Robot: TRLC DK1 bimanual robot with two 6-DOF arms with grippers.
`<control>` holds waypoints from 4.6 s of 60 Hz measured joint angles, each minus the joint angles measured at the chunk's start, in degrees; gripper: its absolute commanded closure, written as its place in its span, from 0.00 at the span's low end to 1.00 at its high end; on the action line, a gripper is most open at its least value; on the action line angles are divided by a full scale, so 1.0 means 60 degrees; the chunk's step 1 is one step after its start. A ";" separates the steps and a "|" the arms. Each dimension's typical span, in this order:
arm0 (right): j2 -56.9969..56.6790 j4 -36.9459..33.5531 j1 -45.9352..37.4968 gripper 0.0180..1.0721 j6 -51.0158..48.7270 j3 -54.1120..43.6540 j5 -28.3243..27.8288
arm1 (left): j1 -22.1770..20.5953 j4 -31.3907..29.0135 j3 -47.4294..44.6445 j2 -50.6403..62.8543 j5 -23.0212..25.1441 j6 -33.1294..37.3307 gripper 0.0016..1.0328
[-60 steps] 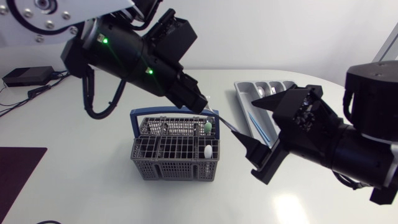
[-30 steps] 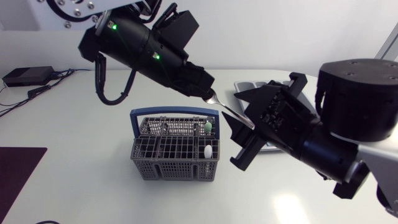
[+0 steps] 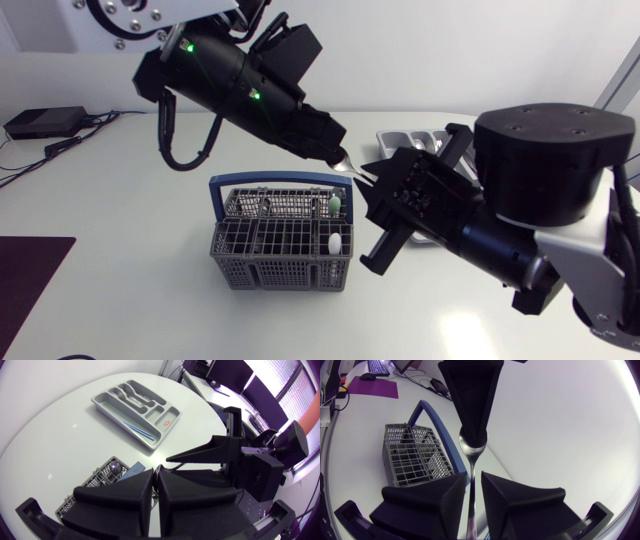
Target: Unload the cutlery basket into the drawer organizer.
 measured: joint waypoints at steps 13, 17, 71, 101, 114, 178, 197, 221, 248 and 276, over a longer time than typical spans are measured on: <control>0.0018 0.0069 0.0018 0.95 0.0000 0.0000 -0.0025 | 0.0007 -0.0022 0.0000 0.0000 0.0004 0.0000 0.97; 0.0018 0.0069 0.0018 0.95 0.0000 0.0000 -0.0051 | 0.0007 -0.0022 0.0000 0.0000 0.0022 0.0000 0.97; -0.2382 -0.1617 -0.1497 0.95 -0.0404 -0.1184 -0.2659 | 0.1712 -0.0805 0.0772 -0.0335 0.0280 0.0616 0.05; -0.2685 -0.3949 -0.7377 0.95 -0.4524 -0.1344 -0.8411 | 0.0801 -0.2178 0.0124 -0.0452 0.0248 0.1679 0.08; -0.1191 -0.3952 -0.8950 0.95 -0.6714 -0.1359 -0.9311 | 0.0535 -0.2218 -0.0474 -0.0452 0.0248 0.1727 0.09; 0.7457 -0.5737 -1.2502 0.95 -1.2888 0.3949 -0.9238 | 0.0029 -0.2069 -0.1027 0.0718 0.0973 0.1617 0.09; 0.7938 -0.5588 -1.2189 0.91 -1.3063 0.4306 -0.8579 | -0.0022 -0.1555 -0.1038 0.0907 0.1002 0.1541 0.09; 0.7901 -0.4572 -1.2105 0.60 -1.2764 0.3927 -0.8510 | -0.0175 -0.1566 -0.1428 0.0925 0.0667 0.1351 0.09; 0.4834 -0.4353 -1.1795 0.04 -1.1642 0.2095 -0.8878 | -0.0656 -0.0463 -0.2645 -0.0291 -0.0270 0.1290 0.09; 0.2707 -0.3821 -1.0899 0.04 -1.0703 -0.0120 -0.9085 | -0.1053 0.0415 -0.2958 -0.0131 -0.0696 0.0787 0.16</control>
